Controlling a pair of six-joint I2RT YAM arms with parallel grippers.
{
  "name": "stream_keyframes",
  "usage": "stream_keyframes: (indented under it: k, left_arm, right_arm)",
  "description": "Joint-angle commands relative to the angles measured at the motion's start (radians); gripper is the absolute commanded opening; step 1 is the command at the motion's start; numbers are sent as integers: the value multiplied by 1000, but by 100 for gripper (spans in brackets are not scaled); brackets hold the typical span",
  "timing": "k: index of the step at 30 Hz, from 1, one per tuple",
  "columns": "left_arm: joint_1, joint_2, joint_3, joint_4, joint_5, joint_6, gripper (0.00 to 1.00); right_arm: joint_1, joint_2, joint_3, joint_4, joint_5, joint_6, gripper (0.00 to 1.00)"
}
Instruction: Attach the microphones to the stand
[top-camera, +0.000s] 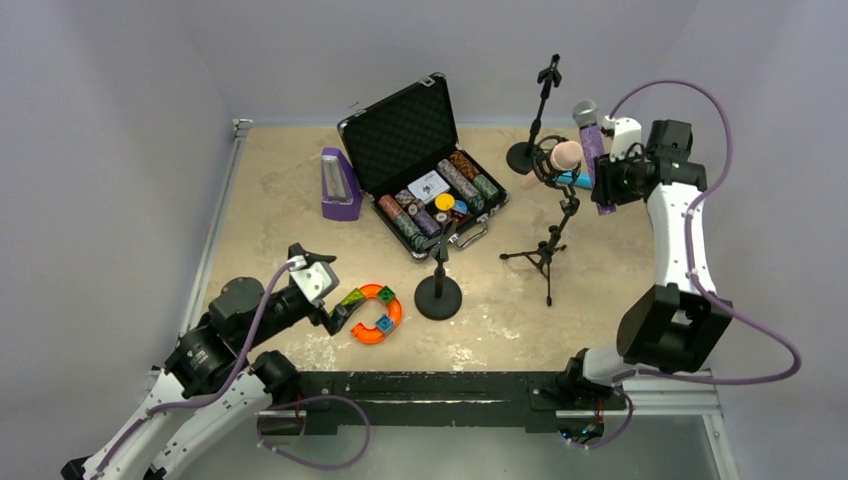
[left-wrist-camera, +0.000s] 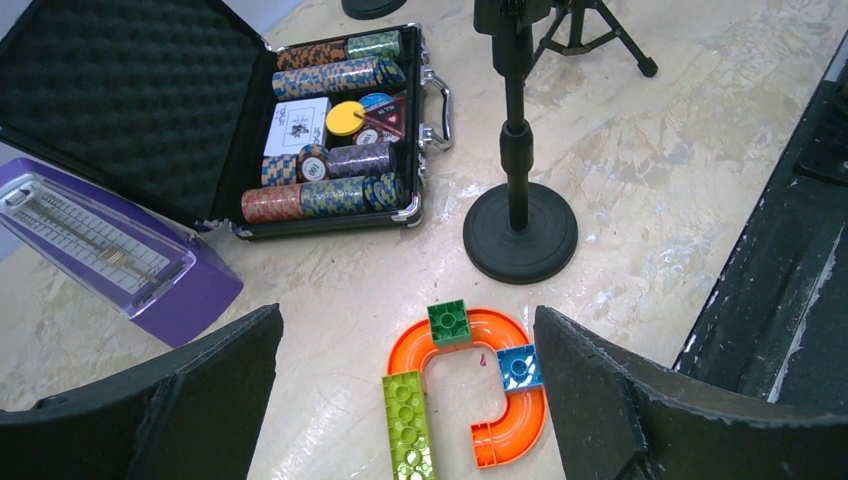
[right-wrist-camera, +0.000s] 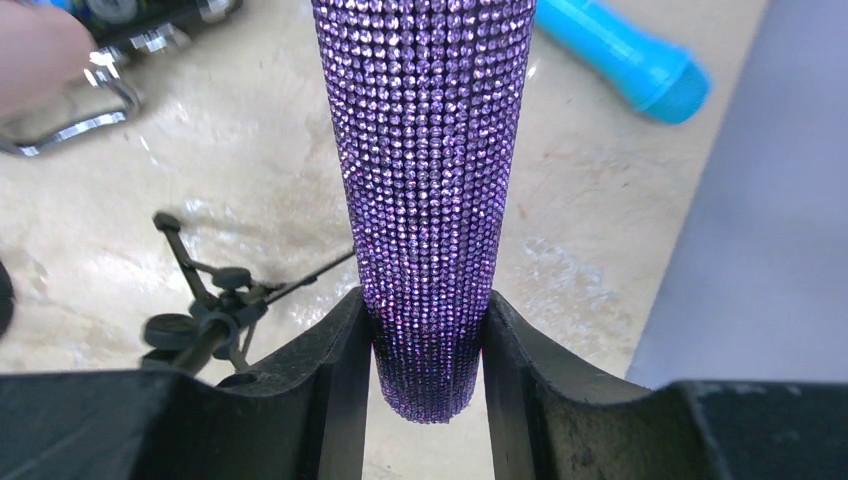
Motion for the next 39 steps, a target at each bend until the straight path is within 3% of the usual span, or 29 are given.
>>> stream_keyframes:
  k: [1, 11, 20, 23, 27, 29, 32, 35, 39]
  left_arm:
    - [4, -12, 7, 44, 9, -26, 99]
    - [4, -2, 22, 106, 79, -132, 99]
    - [4, 50, 126, 190, 99, -422, 99]
    - [4, 95, 167, 245, 169, -495, 99]
    - [3, 214, 254, 325, 294, -602, 99]
    - [0, 311, 302, 379, 369, -658, 99]
    - [-22, 421, 345, 519, 463, -732, 99]
    - [-74, 513, 376, 651, 464, -729, 99]
    - [-172, 620, 443, 702, 400, -614, 99]
  right_arm:
    - [1, -148, 78, 137, -30, 104, 0]
    - [1, -301, 252, 84, -128, 109, 0]
    - [28, -426, 396, -120, -460, 37, 0]
    - [78, -446, 417, -225, -578, 21, 0]
    - [228, -499, 298, -289, -727, 33, 0]
    - [252, -546, 191, -261, -839, 38, 0]
    - [300, -582, 87, -235, -877, 35, 0]
    - [346, -577, 25, -239, -897, 29, 0]
    - [398, -580, -23, -211, -927, 31, 0]
